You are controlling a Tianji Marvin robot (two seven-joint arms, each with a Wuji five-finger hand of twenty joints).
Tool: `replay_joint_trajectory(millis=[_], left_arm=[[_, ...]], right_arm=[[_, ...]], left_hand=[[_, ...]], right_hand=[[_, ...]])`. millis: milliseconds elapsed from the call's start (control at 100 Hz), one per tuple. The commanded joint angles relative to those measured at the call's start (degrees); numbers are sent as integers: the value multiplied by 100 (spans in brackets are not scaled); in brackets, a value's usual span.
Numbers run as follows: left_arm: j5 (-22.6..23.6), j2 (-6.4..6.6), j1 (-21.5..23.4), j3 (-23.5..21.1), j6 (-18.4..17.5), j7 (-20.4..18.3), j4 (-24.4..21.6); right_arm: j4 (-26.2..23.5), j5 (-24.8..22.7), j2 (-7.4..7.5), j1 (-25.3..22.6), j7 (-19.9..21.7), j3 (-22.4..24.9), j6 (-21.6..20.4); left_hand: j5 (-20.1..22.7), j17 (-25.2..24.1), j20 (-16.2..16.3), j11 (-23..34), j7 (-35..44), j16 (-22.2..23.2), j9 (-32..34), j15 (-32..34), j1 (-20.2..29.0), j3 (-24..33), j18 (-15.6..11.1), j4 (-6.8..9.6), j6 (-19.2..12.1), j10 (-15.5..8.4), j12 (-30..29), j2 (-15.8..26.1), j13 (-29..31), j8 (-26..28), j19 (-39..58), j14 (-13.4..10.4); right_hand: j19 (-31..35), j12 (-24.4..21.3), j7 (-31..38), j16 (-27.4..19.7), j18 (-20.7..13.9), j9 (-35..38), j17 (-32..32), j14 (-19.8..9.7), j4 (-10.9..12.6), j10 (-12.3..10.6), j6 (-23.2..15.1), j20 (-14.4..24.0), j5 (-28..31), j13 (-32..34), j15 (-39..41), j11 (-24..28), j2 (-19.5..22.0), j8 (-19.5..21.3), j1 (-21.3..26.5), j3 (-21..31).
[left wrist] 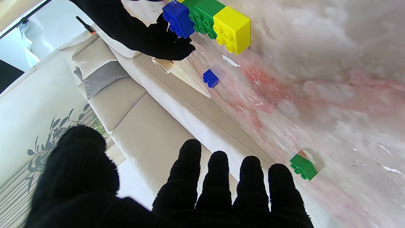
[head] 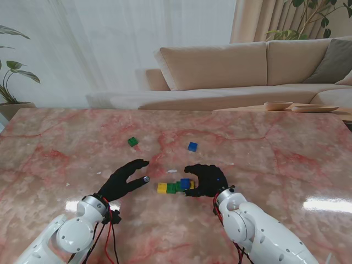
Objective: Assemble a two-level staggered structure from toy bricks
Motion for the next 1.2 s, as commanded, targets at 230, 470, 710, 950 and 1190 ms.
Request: replay_joint_trajectory(millis=[230, 470, 710, 950, 1190], left_arm=[[11, 13, -94, 26, 65, -57, 2], [34, 30, -180, 12, 88, -142, 10], [59, 46, -292, 13, 134, -229, 45], [80, 61, -304, -24, 181, -297, 26], [99, 63, -292, -41, 203, -295, 17]], right_arm=[[148, -50, -49, 23, -118, -87, 9], [165, -157, -31, 16, -153, -147, 40], [160, -169, -33, -12, -197, -160, 22], [128, -171, -30, -50, -196, -152, 5], [110, -168, -26, -82, -191, -145, -27]], left_hand=[[69, -24, 61, -62, 35, -72, -55, -149, 88, 73, -280, -40, -111, -150, -23, 120, 72, 64, -189, -282], [67, -22, 67, -62, 40, -72, -61, -147, 92, 80, -280, -40, -104, -154, -23, 119, 76, 64, -190, -286], [65, -20, 70, -55, 46, -70, -55, -144, 83, 82, -288, -41, -118, -153, -19, 113, 76, 65, -188, -281], [57, -27, 64, -60, 45, -72, -60, -146, 74, 86, -284, -41, -116, -155, -22, 115, 74, 63, -204, -293], [59, -32, 58, -64, 39, -75, -60, -153, 75, 90, -289, -41, -114, -151, -24, 119, 71, 60, -234, -298]], right_hand=[[277, 331, 531, 112, 10, 714, 272, -167, 113, -363, -475, 188, 516, 581, 331, 359, -76, 430, 536, -98], [370, 416, 638, 180, 15, 967, 376, -197, 81, -438, -629, 176, 725, 772, 436, 398, -6, 523, 658, -28], [503, 575, 743, 264, 2, 1214, 463, -230, -113, -512, -759, 103, 908, 944, 481, 379, -174, 637, 603, 980], [609, 614, 871, 293, -6, 1506, 567, -259, -251, -580, -901, 99, 1167, 1123, 508, 405, -449, 661, 464, 1910], [644, 626, 929, 312, -11, 1655, 599, -274, -282, -611, -976, 91, 1279, 1209, 522, 377, -388, 646, 428, 2012]])
